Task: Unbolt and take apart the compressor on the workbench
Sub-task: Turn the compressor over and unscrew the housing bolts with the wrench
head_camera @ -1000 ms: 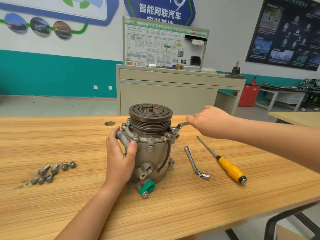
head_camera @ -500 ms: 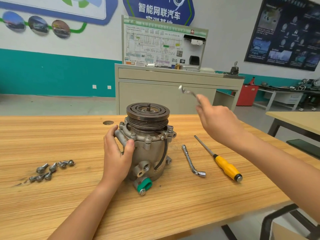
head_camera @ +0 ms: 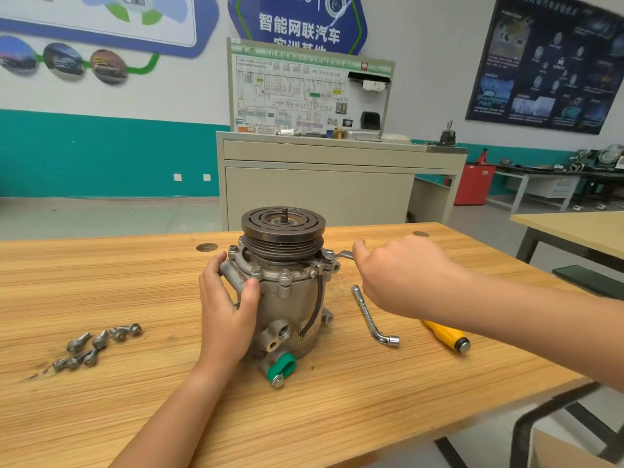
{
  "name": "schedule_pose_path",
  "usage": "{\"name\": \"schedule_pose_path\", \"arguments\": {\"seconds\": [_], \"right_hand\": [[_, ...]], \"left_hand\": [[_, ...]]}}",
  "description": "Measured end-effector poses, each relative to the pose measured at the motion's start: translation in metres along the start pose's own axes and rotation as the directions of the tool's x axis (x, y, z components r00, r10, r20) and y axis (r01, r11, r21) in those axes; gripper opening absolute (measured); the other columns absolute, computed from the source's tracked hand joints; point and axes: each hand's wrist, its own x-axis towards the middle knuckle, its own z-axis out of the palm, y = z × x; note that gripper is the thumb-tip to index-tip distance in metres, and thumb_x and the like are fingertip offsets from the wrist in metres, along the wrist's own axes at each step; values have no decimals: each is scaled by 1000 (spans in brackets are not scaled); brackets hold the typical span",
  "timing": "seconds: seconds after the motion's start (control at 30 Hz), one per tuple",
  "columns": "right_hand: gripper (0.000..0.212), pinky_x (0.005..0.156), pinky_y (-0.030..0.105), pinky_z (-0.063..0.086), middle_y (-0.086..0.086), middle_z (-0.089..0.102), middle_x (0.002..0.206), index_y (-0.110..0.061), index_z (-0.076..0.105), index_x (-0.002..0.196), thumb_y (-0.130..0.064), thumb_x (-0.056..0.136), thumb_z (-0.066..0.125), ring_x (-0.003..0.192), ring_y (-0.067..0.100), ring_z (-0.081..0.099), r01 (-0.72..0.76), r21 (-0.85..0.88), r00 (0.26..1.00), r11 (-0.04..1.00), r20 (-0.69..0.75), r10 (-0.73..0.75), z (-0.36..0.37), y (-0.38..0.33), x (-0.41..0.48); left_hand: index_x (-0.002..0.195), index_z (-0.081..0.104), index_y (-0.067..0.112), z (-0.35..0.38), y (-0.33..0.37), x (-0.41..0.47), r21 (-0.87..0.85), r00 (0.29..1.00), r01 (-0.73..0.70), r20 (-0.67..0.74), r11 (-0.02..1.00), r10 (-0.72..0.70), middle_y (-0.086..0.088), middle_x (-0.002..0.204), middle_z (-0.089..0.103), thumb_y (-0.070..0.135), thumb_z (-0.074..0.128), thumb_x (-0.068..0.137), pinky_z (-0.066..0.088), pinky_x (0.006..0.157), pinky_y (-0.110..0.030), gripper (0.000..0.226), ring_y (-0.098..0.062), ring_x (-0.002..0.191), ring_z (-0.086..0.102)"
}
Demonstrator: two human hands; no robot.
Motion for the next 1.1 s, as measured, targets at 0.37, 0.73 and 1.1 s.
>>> {"name": "schedule_pose_path", "arguments": {"seconds": [0.37,0.73,1.1], "right_hand": [[32,40,26,28,-3,39,58,-11,36,119,-27,92,34,48,13,37,179,64,980,982,75,-184,-7,24,2],[51,42,28,34,0,49,68,-9,24,137,1,91,44,52,17,44,184,-58,983,981,-8,-185,25,45,40],[20,51,43,55,21,68,73,7,67,92,11,73,67,65,36,67,192,391,840,900,-540,55,36,23,73]], "left_hand": [[133,30,33,2,-2,1,6,999,-31,-18,1000,31,11,132,34,61,40,67,35,108,-49,72,-21,129,39],[127,26,41,2,2,2,21,1000,-24,0,999,24,17,130,31,62,39,65,36,107,-48,67,-16,128,38],[126,27,45,0,5,1,16,999,-45,-8,999,45,38,121,28,61,41,70,37,107,-45,61,-8,125,38]]}}
